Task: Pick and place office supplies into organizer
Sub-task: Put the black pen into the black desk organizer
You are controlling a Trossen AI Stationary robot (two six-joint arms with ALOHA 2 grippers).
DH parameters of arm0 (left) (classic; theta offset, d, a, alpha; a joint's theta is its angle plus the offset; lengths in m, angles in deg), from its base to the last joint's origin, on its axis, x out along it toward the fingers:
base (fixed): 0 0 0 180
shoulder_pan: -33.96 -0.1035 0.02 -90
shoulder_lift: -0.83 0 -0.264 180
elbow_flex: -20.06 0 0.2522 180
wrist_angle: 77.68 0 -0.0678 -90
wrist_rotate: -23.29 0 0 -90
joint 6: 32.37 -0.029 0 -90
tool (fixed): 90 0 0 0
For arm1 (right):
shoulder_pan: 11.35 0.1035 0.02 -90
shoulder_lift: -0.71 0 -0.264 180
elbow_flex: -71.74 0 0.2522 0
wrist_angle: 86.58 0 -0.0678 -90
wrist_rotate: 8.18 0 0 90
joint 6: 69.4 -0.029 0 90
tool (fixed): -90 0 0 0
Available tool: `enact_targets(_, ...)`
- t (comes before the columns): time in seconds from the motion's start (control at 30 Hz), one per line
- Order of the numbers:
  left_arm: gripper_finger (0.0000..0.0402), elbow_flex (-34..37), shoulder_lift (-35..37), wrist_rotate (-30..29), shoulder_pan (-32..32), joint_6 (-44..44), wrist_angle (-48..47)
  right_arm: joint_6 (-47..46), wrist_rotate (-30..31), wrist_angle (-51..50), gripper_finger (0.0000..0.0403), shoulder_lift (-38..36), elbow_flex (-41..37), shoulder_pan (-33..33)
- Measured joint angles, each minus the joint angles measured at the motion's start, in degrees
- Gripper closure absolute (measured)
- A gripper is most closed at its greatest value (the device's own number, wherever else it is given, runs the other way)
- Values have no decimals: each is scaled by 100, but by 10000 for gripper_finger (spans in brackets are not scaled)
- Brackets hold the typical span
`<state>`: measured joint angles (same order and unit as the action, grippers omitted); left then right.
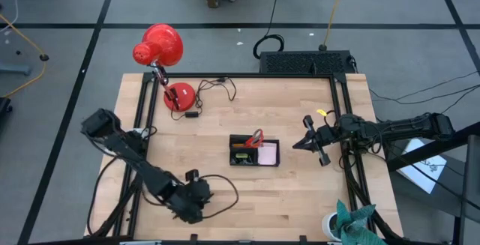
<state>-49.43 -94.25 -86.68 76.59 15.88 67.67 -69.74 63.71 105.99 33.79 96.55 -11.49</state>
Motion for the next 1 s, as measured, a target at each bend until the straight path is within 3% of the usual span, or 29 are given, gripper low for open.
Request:
enact_targets(0.17, 242, -843, -745, 823, -197, 341, -1052, -4, 0, 41, 403, 0, 0, 0)
enact_targets(0.27, 231, -1117, -961, 1195, -319, 291, -1071, -62, 0, 65, 403, 0, 0, 0)
enact_targets(0.57, 198, -1135, -1031, 1276, -543, 453, -1119, -199, -2, 43, 403, 2, 0, 0)
enact_targets(1.0, 197, -1123, -1219, 1220, -649, 150, -1321, -188, -2, 43, 403, 0, 0, 0)
